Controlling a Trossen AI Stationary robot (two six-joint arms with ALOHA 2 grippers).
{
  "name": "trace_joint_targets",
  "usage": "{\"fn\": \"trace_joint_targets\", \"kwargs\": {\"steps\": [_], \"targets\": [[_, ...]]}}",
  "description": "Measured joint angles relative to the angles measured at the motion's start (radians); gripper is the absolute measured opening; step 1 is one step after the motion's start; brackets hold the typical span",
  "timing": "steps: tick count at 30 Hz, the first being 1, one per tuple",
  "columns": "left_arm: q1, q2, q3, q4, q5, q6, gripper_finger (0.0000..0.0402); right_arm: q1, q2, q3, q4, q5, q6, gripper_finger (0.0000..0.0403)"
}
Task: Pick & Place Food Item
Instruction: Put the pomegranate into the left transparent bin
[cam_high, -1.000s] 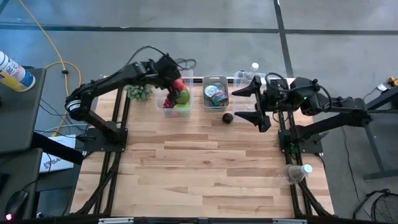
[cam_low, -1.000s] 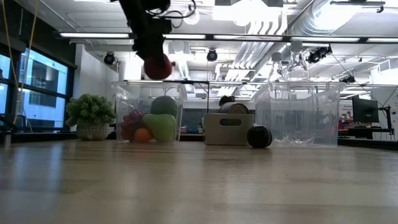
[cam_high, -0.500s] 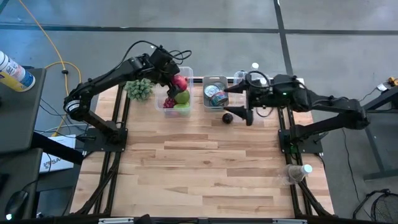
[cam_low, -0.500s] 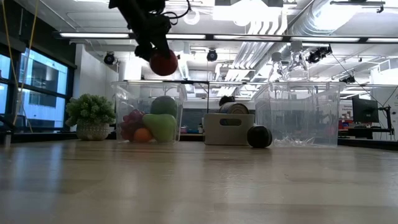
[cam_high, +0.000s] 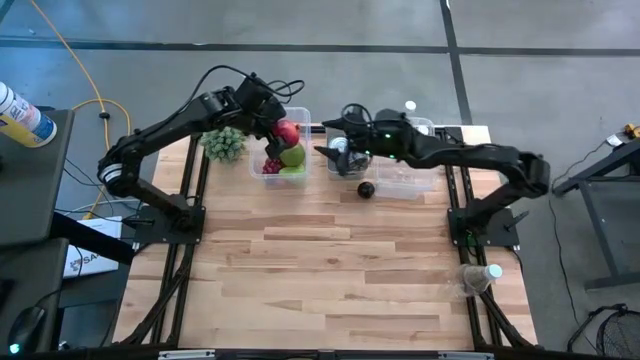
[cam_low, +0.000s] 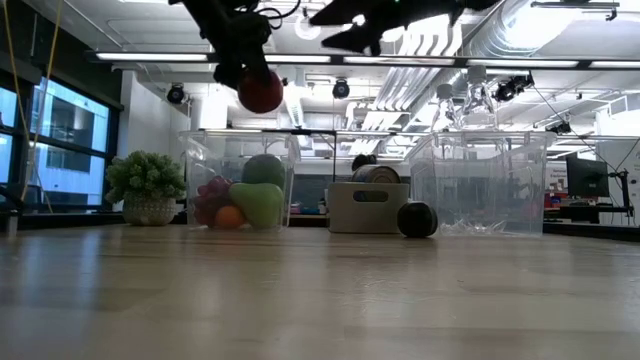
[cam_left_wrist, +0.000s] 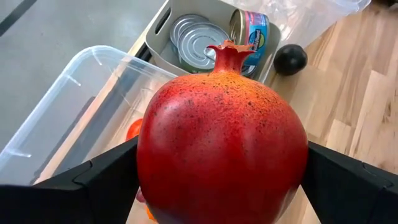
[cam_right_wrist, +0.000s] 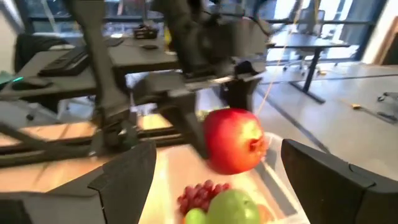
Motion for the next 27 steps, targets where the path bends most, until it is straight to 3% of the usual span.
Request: {"fn": "trace_joint_targets", "kwargs": {"steps": [12,19,23,27], "targets": [[-0.051,-0.005,0.000,-0.005,-0.008,0.006,0.0372,-0.031,0.207,0.000,0.384,-0.056,-0.034,0.0334],[-0.095,-0.005,0.000,0.017,-0.007,0.006,0.0372,-0.036,0.300,0.074,0.372,-0.045,-0.051,0.0334],[-0.126,-0.004,0.000,0.019,-0.028,0.007,0.0372,-0.036,0.333,0.137,0.261,-0.065,-0.049,0.0334],[-0.149,-0.006,-0.001,-0.010,-0.173,-0.037,0.0372,-0.035,0.345,0.150,0.172,-0.019,-0.047,0.0334]]}}
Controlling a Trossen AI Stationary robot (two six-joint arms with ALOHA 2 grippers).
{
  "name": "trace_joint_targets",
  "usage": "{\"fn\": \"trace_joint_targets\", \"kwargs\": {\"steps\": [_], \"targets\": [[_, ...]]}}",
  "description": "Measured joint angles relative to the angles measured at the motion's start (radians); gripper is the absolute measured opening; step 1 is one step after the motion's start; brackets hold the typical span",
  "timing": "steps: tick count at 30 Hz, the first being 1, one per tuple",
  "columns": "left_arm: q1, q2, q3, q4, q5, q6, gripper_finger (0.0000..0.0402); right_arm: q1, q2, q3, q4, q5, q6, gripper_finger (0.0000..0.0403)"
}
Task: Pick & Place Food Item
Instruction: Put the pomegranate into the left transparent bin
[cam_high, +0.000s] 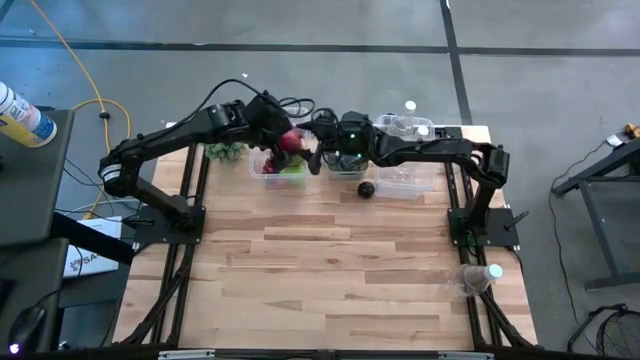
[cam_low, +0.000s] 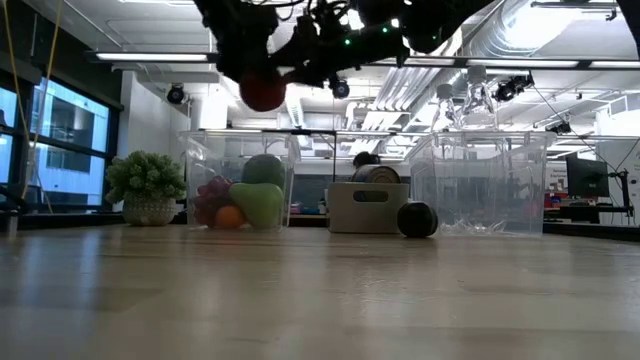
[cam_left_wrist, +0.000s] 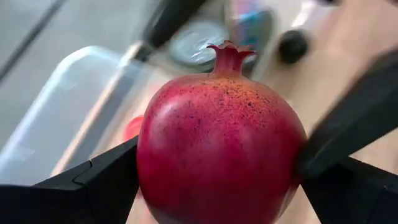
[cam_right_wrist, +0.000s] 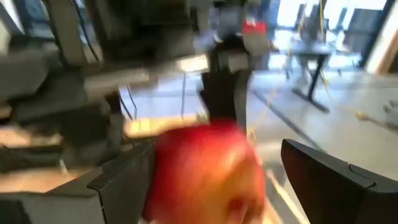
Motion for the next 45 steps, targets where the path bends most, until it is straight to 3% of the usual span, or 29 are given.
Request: {"fn": "trace_joint_targets", "kwargs": {"steps": [4,11,18,21,25,36,45], "targets": [[-0.011,-0.031,0.000,-0.042,-0.119,-0.029,0.0372,0.003,0.003,-0.003,-0.031,0.056,-0.021,0.0334],[-0.027,-0.070,0.001,0.006,-0.054,-0.016,0.0372,-0.007,0.005,-0.005,-0.087,0.083,-0.042,0.0334],[-0.020,-0.072,0.005,-0.044,-0.075,-0.041,0.0372,-0.013,-0.065,-0.006,-0.081,0.100,-0.016,0.0334],[-0.020,-0.067,0.001,-0.066,-0.073,-0.058,0.0372,-0.028,-0.110,0.020,-0.049,0.078,0.040,0.0334],[-0.023,-0.059,0.002,-0.061,-0.073,-0.058,0.0372,-0.044,-0.112,0.080,-0.058,-0.039,0.109,0.0334],[-0.023,-0.002,0.001,-0.054,-0.076,-0.060,0.0372,-0.002,0.007,0.096,-0.054,-0.057,0.099,0.0334],[-0.021,0.019,-0.003,-0.047,-0.088,-0.031,0.0372,-0.007,0.142,0.100,-0.022,-0.106,0.193,0.0334]]}}
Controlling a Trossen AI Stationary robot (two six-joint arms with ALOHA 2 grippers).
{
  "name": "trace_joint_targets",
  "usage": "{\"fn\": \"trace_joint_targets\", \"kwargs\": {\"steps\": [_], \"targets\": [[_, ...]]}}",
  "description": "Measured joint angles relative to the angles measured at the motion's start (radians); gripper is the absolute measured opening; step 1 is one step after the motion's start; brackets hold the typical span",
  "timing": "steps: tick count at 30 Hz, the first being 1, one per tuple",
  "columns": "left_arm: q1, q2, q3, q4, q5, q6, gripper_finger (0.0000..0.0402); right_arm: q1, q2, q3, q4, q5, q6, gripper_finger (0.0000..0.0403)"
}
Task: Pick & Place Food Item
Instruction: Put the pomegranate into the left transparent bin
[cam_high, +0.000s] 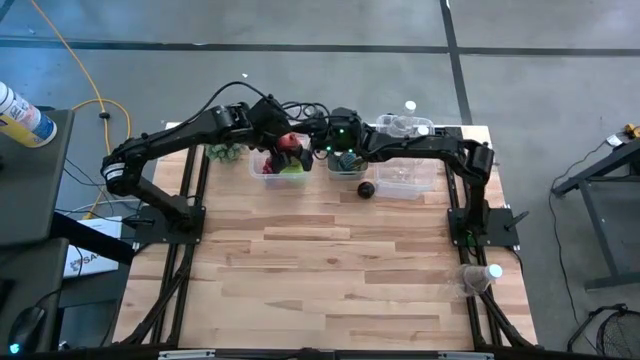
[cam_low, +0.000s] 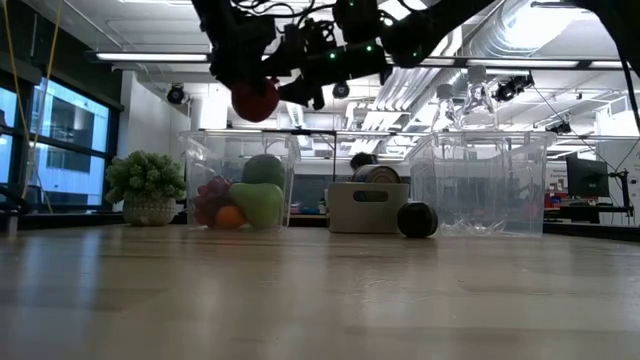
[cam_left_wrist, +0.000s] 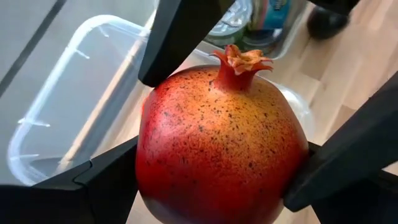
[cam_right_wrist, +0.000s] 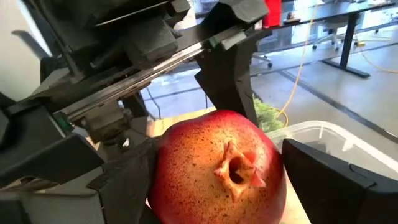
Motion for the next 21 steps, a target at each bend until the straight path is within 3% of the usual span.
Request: {"fn": "trace_joint_targets", "kwargs": {"steps": [11,16,21], "targets": [[-0.012,-0.015,-0.002,-0.022,-0.041,-0.025,0.0372,-0.015,0.021,0.000,-0.028,0.032,0.030,0.0334],[-0.013,-0.040,-0.002,-0.005,-0.054,0.030,0.0372,-0.011,0.030,0.001,-0.018,0.043,0.051,0.0335],[-0.017,-0.076,-0.002,-0.022,-0.056,0.026,0.0372,-0.006,0.032,0.002,-0.039,-0.009,0.103,0.0335]]}}
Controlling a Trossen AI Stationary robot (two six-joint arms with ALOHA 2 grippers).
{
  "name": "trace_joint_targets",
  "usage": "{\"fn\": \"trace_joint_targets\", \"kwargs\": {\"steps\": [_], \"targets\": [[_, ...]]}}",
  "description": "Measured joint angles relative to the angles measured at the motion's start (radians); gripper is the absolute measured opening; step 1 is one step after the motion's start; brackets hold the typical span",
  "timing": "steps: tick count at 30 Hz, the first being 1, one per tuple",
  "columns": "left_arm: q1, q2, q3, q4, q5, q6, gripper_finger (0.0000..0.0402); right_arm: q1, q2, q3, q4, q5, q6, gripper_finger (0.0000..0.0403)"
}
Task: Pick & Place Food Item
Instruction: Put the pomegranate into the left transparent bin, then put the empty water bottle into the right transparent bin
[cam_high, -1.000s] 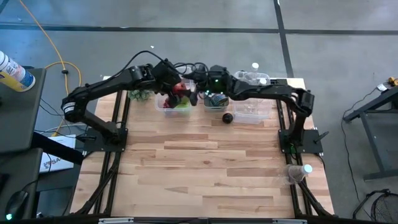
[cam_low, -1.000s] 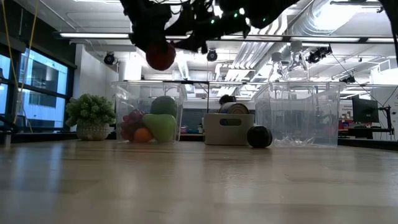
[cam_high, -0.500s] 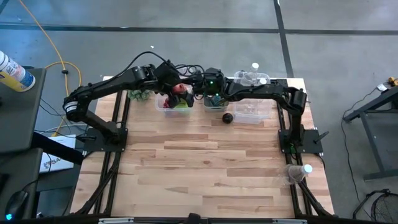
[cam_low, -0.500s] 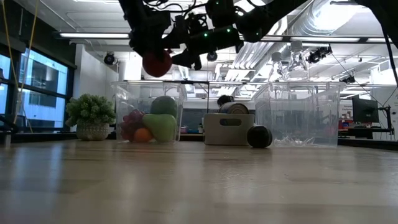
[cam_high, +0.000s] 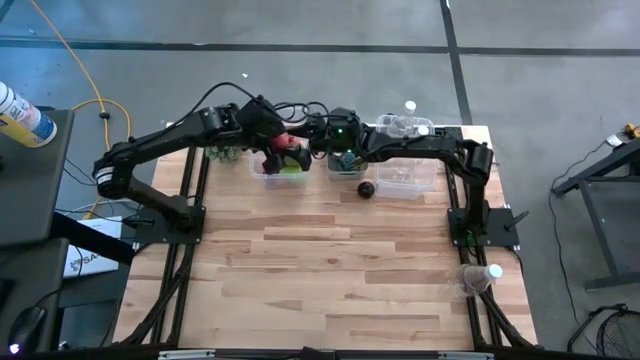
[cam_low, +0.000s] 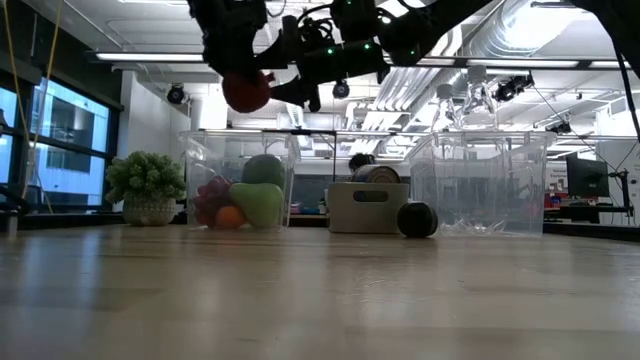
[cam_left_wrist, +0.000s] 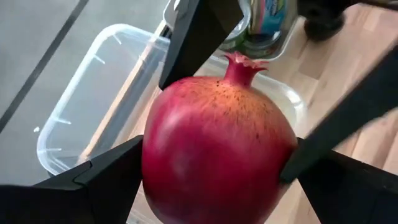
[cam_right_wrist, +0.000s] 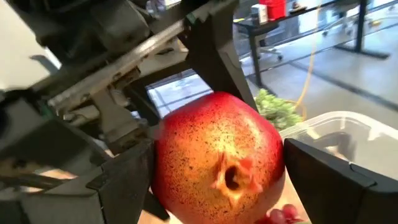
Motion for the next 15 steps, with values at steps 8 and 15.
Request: {"fn": "trace_joint_targets", "kwargs": {"steps": [8,15], "targets": [[-0.006,-0.065,0.004,0.096,-0.023,0.011,0.0372,-0.014,0.003,-0.006,-0.034,-0.007,0.017,0.0334],[-0.011,-0.137,0.015,0.232,-0.004,0.016,0.0372,-0.003,0.013,-0.011,-0.130,0.037,-0.030,0.0334]]}}
